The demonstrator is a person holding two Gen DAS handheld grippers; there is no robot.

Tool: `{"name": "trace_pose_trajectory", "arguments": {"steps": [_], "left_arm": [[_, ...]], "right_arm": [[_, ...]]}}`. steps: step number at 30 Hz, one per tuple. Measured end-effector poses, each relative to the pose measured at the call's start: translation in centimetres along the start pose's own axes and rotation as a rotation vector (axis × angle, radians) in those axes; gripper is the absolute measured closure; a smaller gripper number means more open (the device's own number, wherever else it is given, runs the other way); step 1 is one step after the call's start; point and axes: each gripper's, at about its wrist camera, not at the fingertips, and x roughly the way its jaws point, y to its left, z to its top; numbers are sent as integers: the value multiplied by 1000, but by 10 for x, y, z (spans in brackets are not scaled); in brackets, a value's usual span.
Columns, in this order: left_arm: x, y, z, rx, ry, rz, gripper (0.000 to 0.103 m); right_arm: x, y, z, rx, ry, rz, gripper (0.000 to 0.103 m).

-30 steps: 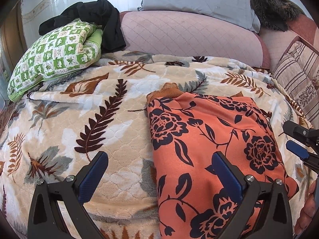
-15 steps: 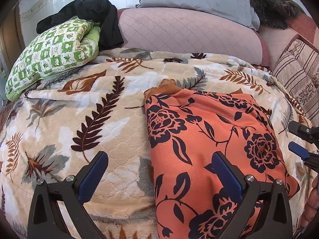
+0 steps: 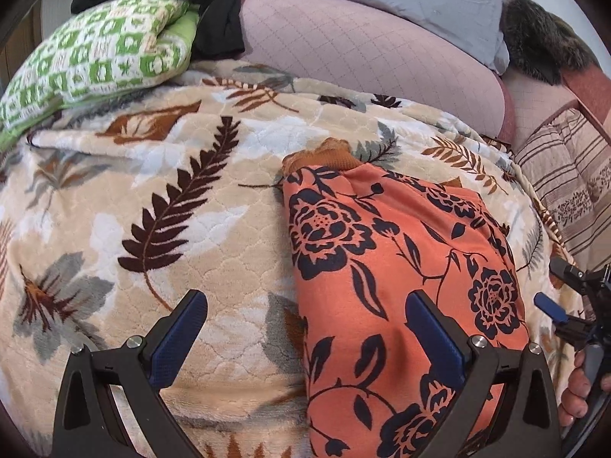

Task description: Fold small clothes

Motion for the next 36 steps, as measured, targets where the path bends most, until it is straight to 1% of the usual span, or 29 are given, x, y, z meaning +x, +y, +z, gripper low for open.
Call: {"name": "trace_pose_trajectory", "arguments": {"steps": [1,5,6,7,9,13,14,15,17,21,22,24,26,27,28,30,32,36], "left_arm": [[2,2,0,-1,11,-9,0],[13,7,-1,-30,79,-94,0],[15,6,-2,-32,92,-101,0],[15,4,-3,-29,92,-97,0],[11,-2,-4,-2,60,-60,0],[-6,-16,-3,79,-46,49,0],[-10,-18,-3,92,-75,74,0],[-13,-19,-2,100,-96,90,0],[-18,-18,-1,107,-124,112,0],[-20,-16,3,107,-147,140,0],[-21,-15,3,106,-150,145,0],[-22,-14,3,101,-156,155,0],[-23,-14,2,100,-162,165,0],[-24,-14,2,99,-166,171,0],[-24,-14,2,98,-169,176,0],[-24,-13,2,100,-170,182,0],[-23,-14,1,105,-170,189,0],[-23,-16,1,123,-176,202,0]], "right_arm": [[2,-4,1,15,10,6,22],[14,-16,2,60,72,26,22],[18,-18,1,69,90,34,22],[22,-18,0,75,108,39,22],[25,-16,-3,68,122,38,22],[27,-7,-6,31,130,36,22],[26,-5,-7,28,121,31,22],[21,-3,-7,20,88,14,22],[8,10,-6,-47,9,-9,22],[-17,50,-16,-220,-121,41,25],[-20,60,-20,-264,-139,38,29],[-19,81,-30,-358,-155,7,34],[-13,97,-42,-442,-158,-40,45],[-8,105,-49,-486,-152,-78,54],[-3,108,-55,-513,-147,-108,61],[6,113,-63,-552,-132,-148,64],[15,112,-68,-567,-110,-171,64],[38,104,-73,-559,-20,-233,64]]}}
